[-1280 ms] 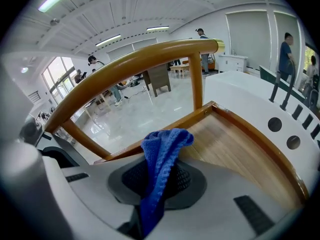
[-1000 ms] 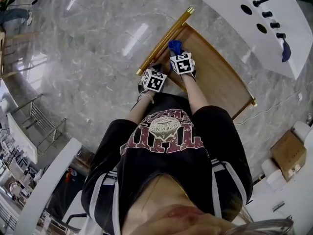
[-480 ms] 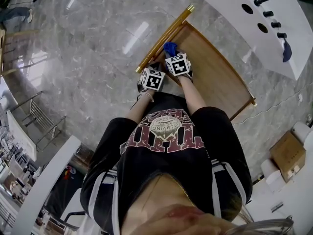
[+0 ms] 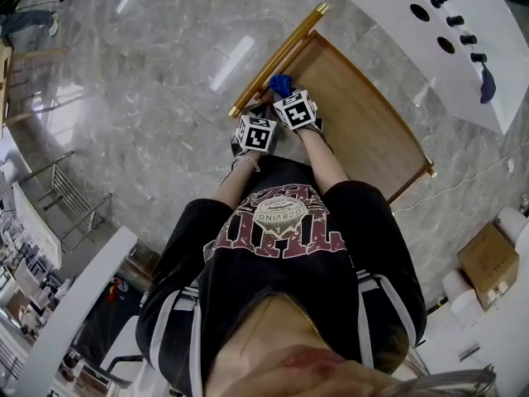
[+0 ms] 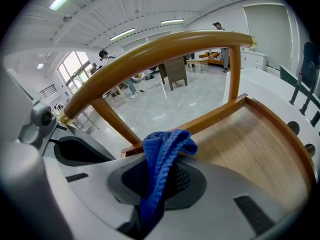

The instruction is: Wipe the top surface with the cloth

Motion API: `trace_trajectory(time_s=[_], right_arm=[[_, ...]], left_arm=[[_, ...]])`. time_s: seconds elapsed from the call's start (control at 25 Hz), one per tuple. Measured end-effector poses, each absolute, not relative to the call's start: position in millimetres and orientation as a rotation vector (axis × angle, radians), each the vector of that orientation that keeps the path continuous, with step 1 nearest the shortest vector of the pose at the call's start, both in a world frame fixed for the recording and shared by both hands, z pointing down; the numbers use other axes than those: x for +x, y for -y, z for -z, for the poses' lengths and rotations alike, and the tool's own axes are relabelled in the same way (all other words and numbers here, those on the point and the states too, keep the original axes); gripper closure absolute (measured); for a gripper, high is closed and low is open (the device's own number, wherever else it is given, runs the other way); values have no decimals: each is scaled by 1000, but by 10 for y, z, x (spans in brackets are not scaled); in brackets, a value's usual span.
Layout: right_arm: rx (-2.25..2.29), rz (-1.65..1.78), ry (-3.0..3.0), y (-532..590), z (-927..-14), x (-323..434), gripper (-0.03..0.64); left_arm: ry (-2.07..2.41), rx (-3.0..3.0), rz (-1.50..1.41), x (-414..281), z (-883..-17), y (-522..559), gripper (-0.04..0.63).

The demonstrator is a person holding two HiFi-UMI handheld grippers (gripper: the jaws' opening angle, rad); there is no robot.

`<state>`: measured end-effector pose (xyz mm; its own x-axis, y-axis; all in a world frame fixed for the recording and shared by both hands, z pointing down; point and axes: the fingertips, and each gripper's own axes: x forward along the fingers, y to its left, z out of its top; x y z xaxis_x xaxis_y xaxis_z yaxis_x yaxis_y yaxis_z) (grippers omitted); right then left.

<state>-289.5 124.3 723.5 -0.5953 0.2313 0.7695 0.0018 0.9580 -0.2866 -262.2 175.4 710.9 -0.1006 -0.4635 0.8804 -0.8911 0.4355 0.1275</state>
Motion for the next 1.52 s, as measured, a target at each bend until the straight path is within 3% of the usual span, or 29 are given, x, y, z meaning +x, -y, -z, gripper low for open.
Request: trace_trajectory(time_s=[0.64,1.52], right_arm=[[-222,-167,2199,-1510,-7164,-2680,561],[-94,-239,2212,-1279,-7165,-2231,561]], left_arm=[[1772,1150,-551,-2517,-7070,-1904,549],[1704,1246,-618,-2312,-7079,-1654,549]])
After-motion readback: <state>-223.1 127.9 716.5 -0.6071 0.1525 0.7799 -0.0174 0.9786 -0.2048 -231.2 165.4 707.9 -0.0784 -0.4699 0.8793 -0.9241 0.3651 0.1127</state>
